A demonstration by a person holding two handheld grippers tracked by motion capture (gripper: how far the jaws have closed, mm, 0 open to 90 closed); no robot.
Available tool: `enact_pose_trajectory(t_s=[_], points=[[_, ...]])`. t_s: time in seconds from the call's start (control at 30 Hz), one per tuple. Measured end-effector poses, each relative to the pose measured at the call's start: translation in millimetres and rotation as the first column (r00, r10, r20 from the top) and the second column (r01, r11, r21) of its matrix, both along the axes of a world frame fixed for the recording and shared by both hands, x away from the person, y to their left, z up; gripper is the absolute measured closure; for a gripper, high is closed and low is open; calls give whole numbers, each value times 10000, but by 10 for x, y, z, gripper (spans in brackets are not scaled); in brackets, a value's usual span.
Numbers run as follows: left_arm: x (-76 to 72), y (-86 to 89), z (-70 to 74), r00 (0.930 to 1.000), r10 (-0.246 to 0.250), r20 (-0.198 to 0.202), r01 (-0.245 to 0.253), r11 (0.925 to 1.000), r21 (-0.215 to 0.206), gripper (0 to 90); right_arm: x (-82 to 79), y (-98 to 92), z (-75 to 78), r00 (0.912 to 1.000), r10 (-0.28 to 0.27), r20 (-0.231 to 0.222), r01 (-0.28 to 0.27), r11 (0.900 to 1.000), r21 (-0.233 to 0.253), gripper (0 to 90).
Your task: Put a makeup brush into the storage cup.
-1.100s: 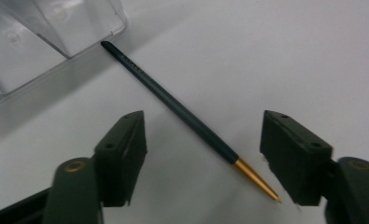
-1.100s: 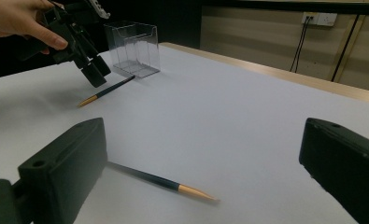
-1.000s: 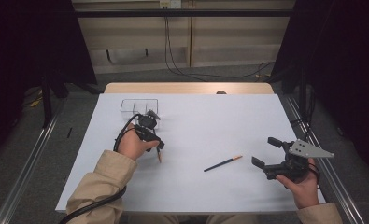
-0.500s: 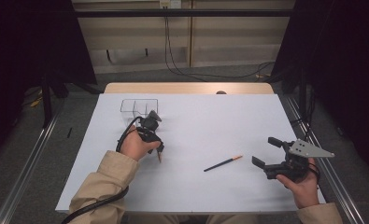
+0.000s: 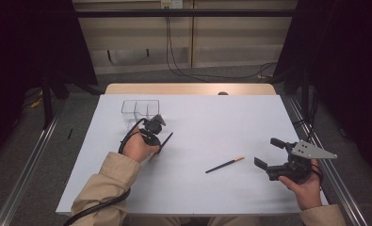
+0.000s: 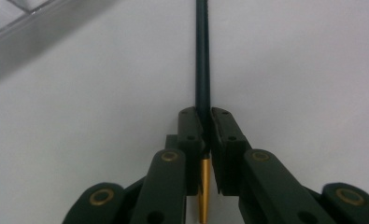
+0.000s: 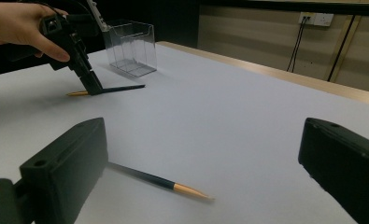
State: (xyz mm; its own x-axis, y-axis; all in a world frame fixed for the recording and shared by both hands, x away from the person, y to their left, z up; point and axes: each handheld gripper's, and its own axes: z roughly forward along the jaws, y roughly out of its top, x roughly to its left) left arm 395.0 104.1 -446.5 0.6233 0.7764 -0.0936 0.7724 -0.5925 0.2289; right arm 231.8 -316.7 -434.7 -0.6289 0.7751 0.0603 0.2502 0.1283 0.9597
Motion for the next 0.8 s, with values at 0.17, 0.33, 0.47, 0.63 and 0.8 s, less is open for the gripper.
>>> enact_pose_trajectory(t_s=[0.17,0.33,0.47,0.63,0.8], points=[[2,-34,4,9972,-736,131,731,9967,347,836,2,5,-1,10000,5,-17,-5,10000,3,10],[27,-23,-1,9967,-812,-49,813,9964,248,831,2,6,-2,10000,-3,-18,3,10000,-6,10],[45,-8,-12,9970,-759,-148,761,9970,171,825,-1,9,-1,10000,11,-42,-11,10000,-8,10],[25,-13,-28,9971,-748,-149,748,9972,-1,825,5,17,-2,10000,55,-27,-56,10000,-68,10],[44,19,-24,9971,-746,-179,745,9972,-81,836,21,33,-10,9999,103,-65,-104,9999,-105,12]])
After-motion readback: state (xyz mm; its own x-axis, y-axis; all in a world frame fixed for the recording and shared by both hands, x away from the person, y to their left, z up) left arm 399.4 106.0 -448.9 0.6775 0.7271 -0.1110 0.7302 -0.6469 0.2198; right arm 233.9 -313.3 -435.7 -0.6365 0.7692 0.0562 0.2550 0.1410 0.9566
